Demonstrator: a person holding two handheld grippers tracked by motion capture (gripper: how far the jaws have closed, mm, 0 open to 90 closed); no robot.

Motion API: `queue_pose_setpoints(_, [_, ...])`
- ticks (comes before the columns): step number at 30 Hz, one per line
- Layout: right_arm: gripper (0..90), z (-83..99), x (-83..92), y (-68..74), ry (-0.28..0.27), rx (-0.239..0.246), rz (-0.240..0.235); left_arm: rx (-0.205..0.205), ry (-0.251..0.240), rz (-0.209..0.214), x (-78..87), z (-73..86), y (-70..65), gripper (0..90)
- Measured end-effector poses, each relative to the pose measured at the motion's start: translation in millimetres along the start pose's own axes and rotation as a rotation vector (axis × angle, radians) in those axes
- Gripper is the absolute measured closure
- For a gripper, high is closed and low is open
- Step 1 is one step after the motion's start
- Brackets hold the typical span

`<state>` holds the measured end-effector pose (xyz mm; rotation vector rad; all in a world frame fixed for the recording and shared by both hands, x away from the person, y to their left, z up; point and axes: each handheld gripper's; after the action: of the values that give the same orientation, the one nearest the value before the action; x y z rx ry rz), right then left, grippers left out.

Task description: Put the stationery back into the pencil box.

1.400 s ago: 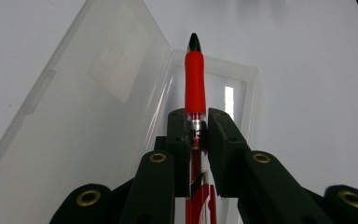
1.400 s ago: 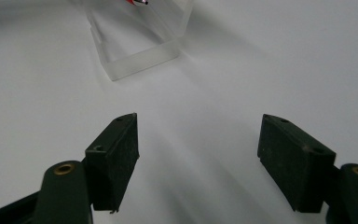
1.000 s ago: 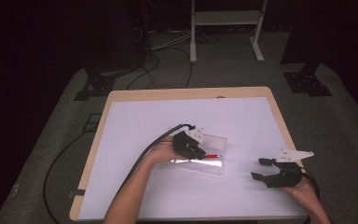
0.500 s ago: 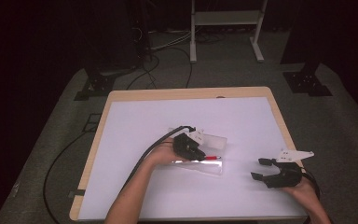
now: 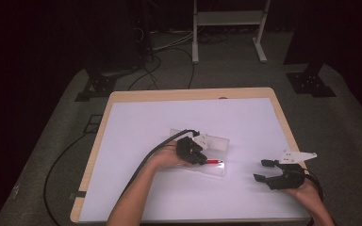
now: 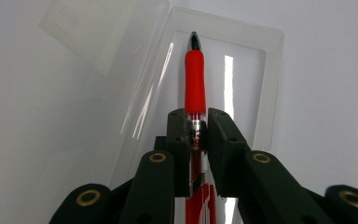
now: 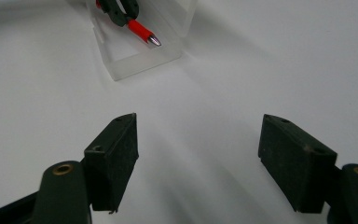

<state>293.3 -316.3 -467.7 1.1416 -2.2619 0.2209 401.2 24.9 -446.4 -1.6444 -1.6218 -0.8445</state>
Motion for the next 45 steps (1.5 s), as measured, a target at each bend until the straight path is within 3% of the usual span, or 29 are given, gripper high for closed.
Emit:
queue_pose_setpoints(18, [27.6, 0.2, -1.3, -0.5, 0.002, -0.008, 0.001, -0.009, 0.016, -0.007, -2.6, 0.9, -0.7, 78.5])
queue_pose_setpoints(24, [27.6, 0.0, -1.3, -0.3, 0.003, -0.006, 0.003, -0.014, 0.007, -0.012, 1.2, -0.5, -2.7, 70.8])
queue_pose_setpoints(33, [27.6, -0.2, -0.2, 0.9, 0.003, -0.002, 0.005, 0.004, -0.060, -0.027, 18.2, 3.8, -8.0, 65.6])
queue_pose_setpoints(45, [27.5, -0.2, 0.4, 0.7, 0.000, -0.006, 0.005, 0.019, -0.096, -0.012, 26.0, 6.6, -16.2, 59.9])
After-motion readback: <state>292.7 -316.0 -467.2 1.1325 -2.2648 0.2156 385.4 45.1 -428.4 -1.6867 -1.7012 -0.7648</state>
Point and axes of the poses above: each handheld gripper's, and its own axes: x roughly backward along the jaws, z roughly out of its underside, y roughly to its left, and after that the axes turned 1 degree about x, right-handed
